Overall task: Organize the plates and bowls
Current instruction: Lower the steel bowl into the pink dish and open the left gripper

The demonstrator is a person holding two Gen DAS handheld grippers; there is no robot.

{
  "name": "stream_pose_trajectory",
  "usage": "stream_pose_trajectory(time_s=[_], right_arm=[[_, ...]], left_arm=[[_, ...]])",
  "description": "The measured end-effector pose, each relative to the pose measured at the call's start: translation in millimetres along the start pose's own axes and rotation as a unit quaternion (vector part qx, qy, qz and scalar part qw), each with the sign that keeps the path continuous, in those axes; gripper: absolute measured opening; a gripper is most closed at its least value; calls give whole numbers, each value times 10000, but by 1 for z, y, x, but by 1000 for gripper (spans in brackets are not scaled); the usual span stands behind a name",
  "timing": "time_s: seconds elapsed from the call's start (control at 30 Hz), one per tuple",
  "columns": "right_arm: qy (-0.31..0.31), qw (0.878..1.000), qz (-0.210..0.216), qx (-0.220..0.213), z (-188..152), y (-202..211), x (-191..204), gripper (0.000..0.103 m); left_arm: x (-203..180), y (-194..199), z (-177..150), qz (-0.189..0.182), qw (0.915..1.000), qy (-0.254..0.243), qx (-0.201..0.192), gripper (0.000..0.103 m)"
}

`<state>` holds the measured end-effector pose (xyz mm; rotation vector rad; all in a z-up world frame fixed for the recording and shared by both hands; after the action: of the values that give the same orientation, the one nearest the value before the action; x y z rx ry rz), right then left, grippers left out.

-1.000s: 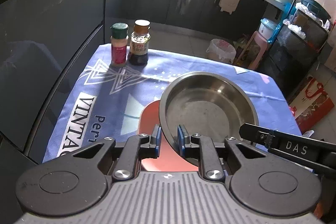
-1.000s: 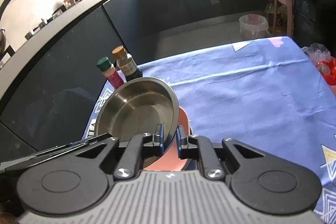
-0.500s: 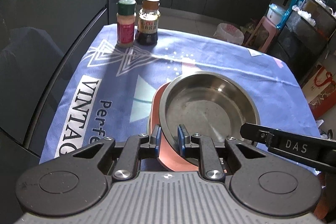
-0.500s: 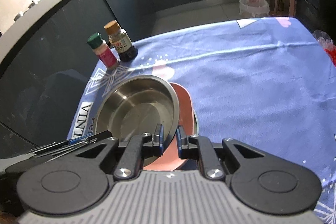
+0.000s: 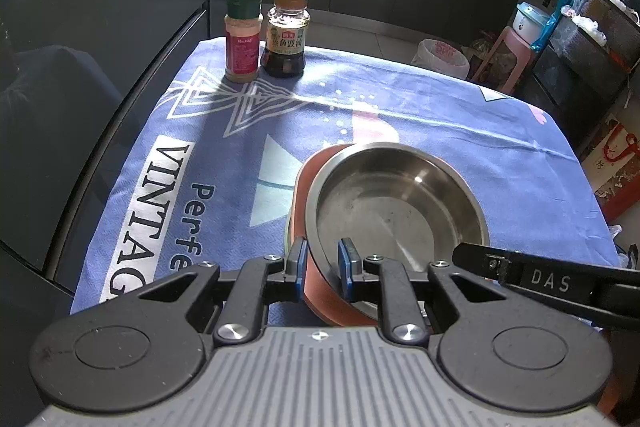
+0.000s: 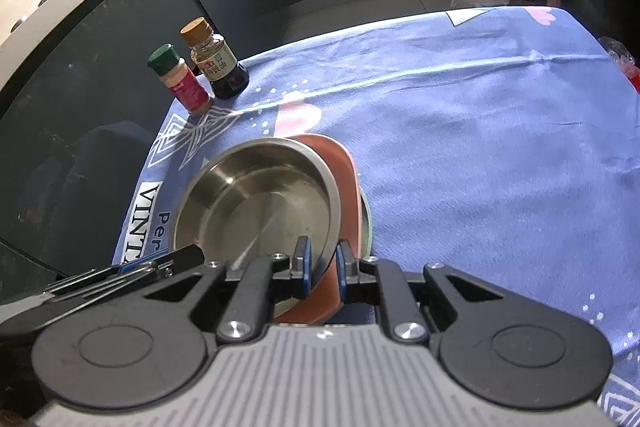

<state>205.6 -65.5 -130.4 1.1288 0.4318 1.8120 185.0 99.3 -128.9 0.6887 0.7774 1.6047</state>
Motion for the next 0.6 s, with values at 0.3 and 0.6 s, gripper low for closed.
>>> stream_pose_trajectory(time_s=[0.3,0.6], right_arm=[[-25,10000,-2,18,-2,-2,0,103],[14,10000,-23,56,-3,-4,2,103]], left_arm=[[4,5,2,64,9999,62,-105,15],[9,15,9,125,9993,137,-336,16]])
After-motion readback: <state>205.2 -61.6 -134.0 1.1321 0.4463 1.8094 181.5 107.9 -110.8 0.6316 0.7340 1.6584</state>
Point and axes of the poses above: each gripper's, at about its wrist camera, not at the fingertips, and y roughly against the way its jaws point, x to its left, z to its top, the point moved 6 cm from there along -y, roughly the way its jaws point, and after that the axes turned 13 degrees about z, right-handed, at the moved point
